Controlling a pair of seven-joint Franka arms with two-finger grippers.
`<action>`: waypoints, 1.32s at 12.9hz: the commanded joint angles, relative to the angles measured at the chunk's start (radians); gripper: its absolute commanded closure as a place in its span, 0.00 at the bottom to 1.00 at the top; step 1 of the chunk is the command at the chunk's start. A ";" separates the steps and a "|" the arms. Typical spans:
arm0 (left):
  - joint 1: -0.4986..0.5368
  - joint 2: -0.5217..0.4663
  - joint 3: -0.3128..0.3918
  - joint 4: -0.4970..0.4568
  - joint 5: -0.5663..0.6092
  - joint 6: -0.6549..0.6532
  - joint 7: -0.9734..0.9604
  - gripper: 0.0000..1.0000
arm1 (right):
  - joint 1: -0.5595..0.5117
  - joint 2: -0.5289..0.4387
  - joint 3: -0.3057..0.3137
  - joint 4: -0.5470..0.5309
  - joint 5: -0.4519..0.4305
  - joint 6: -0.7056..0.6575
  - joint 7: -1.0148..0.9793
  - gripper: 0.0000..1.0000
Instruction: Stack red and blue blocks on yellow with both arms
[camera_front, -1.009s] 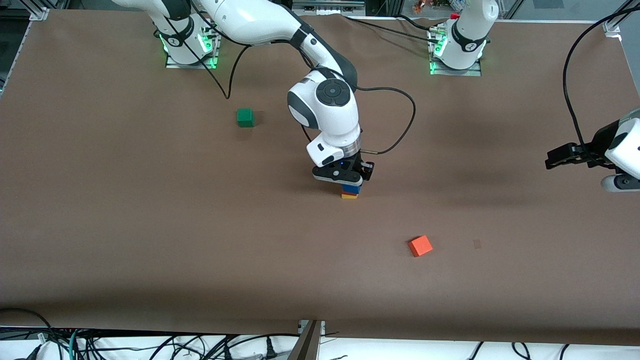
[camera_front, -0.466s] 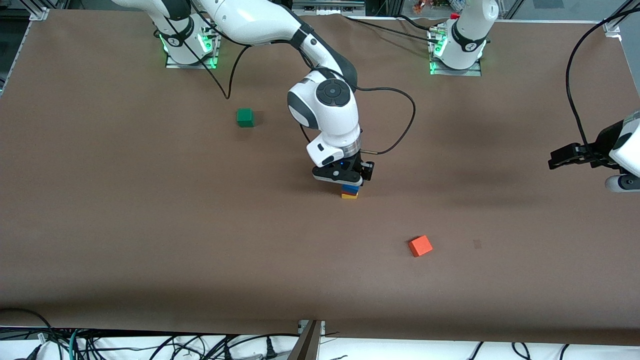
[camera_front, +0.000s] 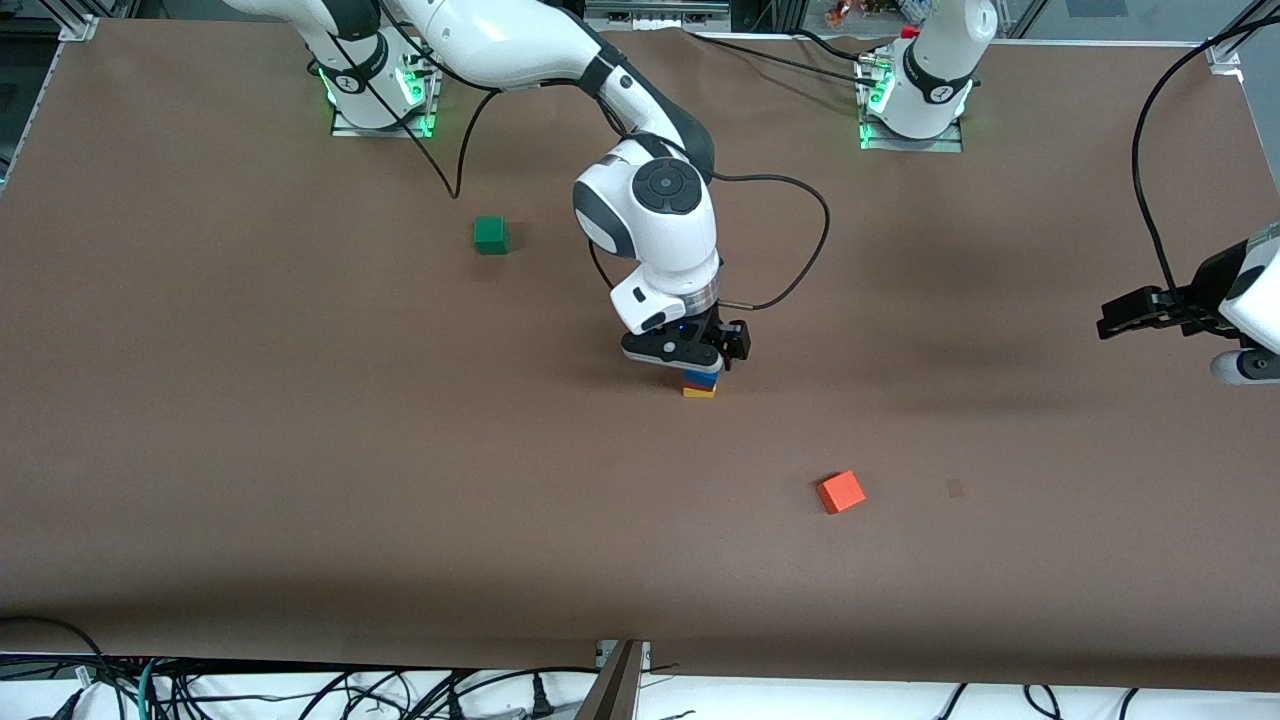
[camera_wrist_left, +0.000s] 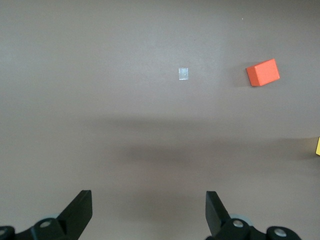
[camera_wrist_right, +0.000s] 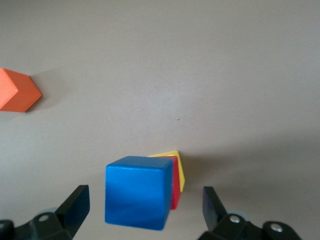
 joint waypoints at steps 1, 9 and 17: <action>0.006 0.006 0.002 0.014 -0.024 0.003 0.024 0.00 | -0.053 -0.085 0.007 0.010 -0.001 -0.124 -0.017 0.00; 0.006 0.006 0.002 0.014 -0.024 0.003 0.024 0.00 | -0.335 -0.474 0.000 -0.227 0.130 -0.457 -0.342 0.00; 0.005 0.006 0.002 0.014 -0.025 0.003 0.023 0.00 | -0.426 -0.924 -0.077 -0.698 0.108 -0.516 -0.603 0.00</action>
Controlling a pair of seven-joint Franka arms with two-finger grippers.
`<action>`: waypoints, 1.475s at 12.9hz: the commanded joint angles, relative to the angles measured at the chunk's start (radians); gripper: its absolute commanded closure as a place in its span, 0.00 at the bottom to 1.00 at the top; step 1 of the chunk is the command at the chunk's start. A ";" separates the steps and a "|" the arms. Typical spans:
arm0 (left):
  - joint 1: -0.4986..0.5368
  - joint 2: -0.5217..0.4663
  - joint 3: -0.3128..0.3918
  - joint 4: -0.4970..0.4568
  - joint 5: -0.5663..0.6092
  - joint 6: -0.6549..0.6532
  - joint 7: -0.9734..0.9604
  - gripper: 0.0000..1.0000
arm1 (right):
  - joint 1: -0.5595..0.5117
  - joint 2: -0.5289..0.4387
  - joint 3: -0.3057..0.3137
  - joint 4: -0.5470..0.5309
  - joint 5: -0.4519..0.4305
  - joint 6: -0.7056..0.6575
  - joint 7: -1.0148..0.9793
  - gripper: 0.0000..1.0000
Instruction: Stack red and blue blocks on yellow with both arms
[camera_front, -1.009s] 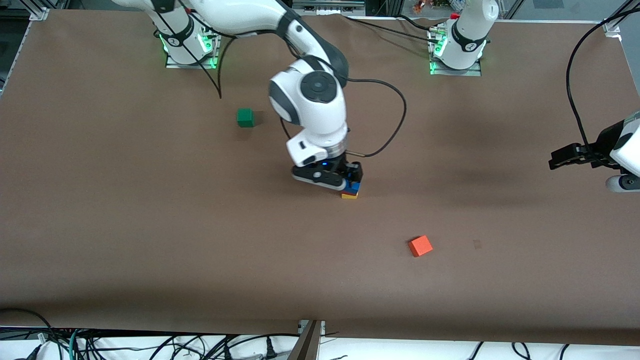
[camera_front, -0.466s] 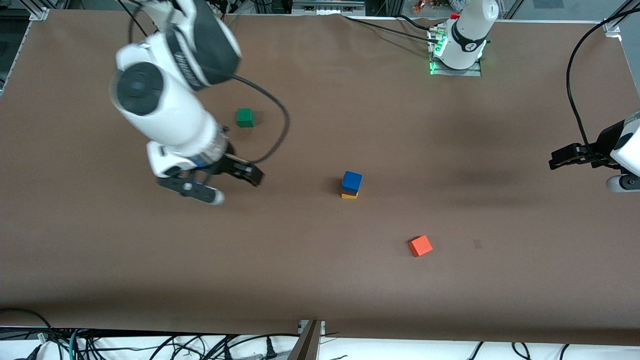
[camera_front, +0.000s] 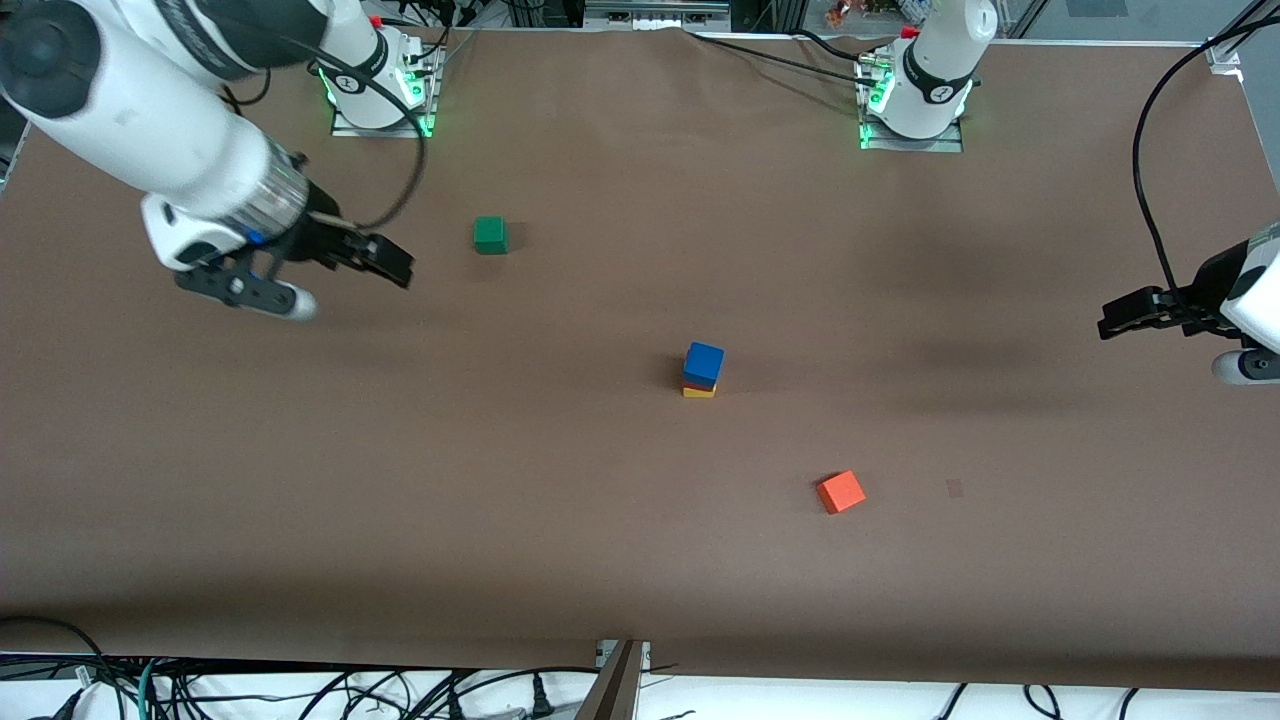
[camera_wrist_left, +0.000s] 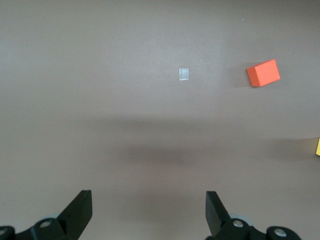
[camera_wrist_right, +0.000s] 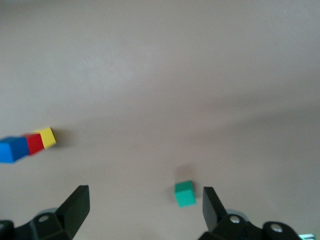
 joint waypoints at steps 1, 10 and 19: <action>0.004 0.005 0.002 0.014 -0.025 0.002 0.023 0.00 | -0.070 -0.150 0.028 -0.150 -0.027 -0.014 -0.090 0.00; 0.004 0.005 0.002 0.014 -0.027 0.002 0.015 0.00 | -0.156 -0.139 0.096 -0.095 -0.096 -0.036 -0.216 0.00; 0.004 0.005 0.002 0.014 -0.027 0.002 0.014 0.00 | -0.161 -0.144 0.050 -0.095 -0.099 -0.071 -0.363 0.00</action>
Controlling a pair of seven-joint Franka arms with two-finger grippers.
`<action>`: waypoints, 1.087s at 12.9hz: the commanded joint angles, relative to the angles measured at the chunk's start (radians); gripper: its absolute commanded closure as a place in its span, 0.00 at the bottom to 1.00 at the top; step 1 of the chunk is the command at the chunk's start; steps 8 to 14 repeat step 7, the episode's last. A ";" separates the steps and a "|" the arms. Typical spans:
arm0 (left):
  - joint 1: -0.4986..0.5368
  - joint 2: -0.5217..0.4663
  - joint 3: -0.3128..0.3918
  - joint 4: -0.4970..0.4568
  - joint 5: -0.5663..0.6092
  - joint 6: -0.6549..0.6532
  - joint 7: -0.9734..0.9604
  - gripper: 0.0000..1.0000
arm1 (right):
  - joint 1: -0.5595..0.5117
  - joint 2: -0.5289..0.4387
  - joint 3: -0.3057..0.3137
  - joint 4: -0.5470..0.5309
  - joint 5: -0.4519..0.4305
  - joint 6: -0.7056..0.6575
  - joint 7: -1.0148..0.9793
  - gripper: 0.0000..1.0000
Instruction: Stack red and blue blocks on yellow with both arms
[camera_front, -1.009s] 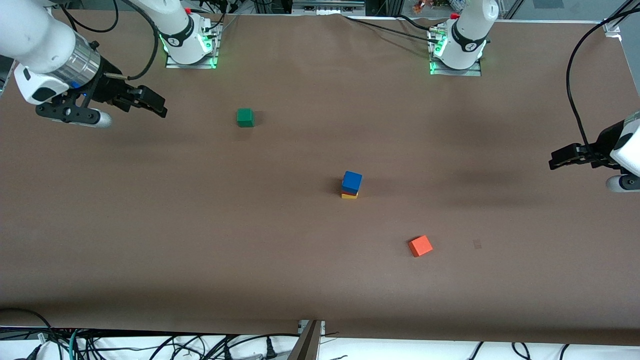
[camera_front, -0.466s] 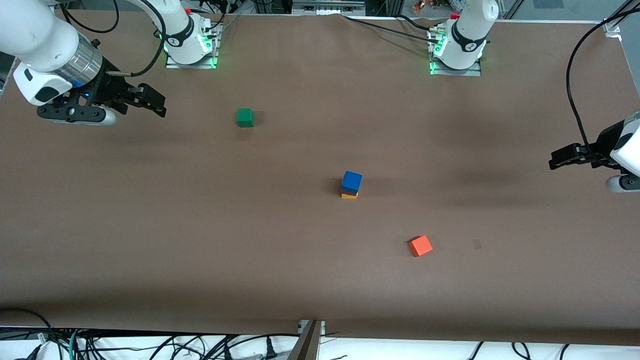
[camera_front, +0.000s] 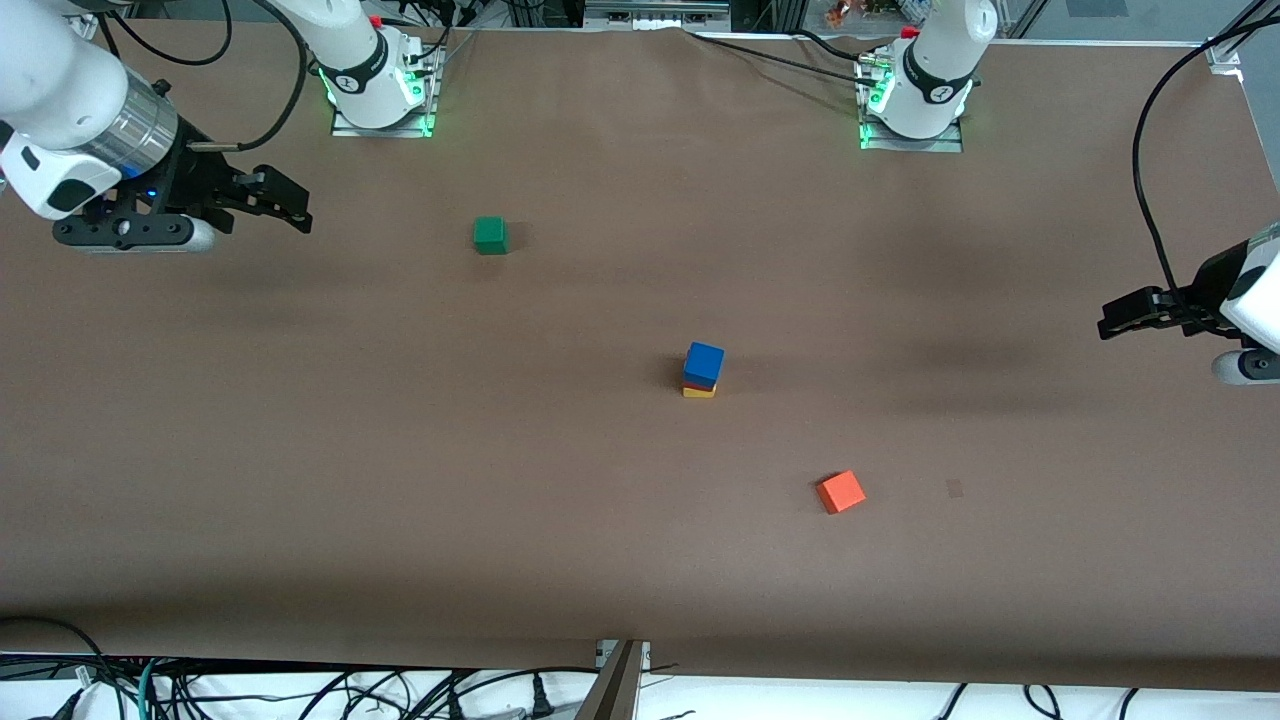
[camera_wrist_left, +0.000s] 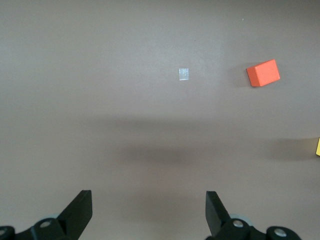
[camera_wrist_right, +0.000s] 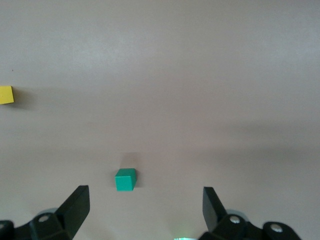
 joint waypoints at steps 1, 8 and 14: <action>0.004 0.005 0.002 0.014 -0.027 0.002 0.014 0.00 | -0.009 0.005 0.004 0.021 -0.009 -0.024 -0.022 0.00; 0.004 0.005 0.002 0.014 -0.030 0.002 0.015 0.00 | -0.009 0.006 0.006 0.021 -0.029 -0.024 -0.025 0.00; 0.004 0.005 0.002 0.014 -0.030 0.002 0.015 0.00 | -0.009 0.006 0.006 0.021 -0.029 -0.024 -0.025 0.00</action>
